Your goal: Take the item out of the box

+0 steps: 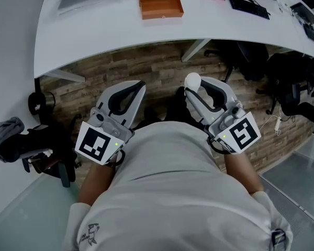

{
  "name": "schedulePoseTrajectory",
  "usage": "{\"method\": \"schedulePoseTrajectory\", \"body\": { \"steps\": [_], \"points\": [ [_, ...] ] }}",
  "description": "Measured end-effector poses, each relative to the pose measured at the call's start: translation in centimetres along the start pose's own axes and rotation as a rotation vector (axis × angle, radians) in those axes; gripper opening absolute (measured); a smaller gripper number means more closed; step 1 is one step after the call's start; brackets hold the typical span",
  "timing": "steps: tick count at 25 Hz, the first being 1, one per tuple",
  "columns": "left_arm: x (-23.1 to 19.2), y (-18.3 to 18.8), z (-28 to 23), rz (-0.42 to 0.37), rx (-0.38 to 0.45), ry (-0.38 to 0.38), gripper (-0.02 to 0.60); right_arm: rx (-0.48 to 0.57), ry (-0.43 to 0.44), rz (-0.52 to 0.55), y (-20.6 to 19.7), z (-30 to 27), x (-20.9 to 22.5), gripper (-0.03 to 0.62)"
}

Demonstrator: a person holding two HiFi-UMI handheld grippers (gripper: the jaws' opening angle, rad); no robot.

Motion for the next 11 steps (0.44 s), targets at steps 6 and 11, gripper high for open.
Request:
{"method": "schedulePoseTrajectory", "body": {
  "steps": [6, 11],
  "points": [
    [-0.1, -0.2, 0.9, 0.009, 0.004, -0.014, -0.002, -0.009, -0.006, 0.004, 0.1, -0.3, -0.9, 0.127],
    [-0.6, 0.1, 1.6, 0.009, 0.013, -0.017, -0.002, -0.008, -0.004, 0.010, 0.6, -1.0, -1.5, 0.127]
  ]
}}
Point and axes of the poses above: the fingertips, and each gripper's own axes: z backward along the fingers, x to its right, y out of its top, the point moved 4 cm from there along z, backward along the fingers, and after that the axes turned 1 degree about -y, right-handed, at the moved point
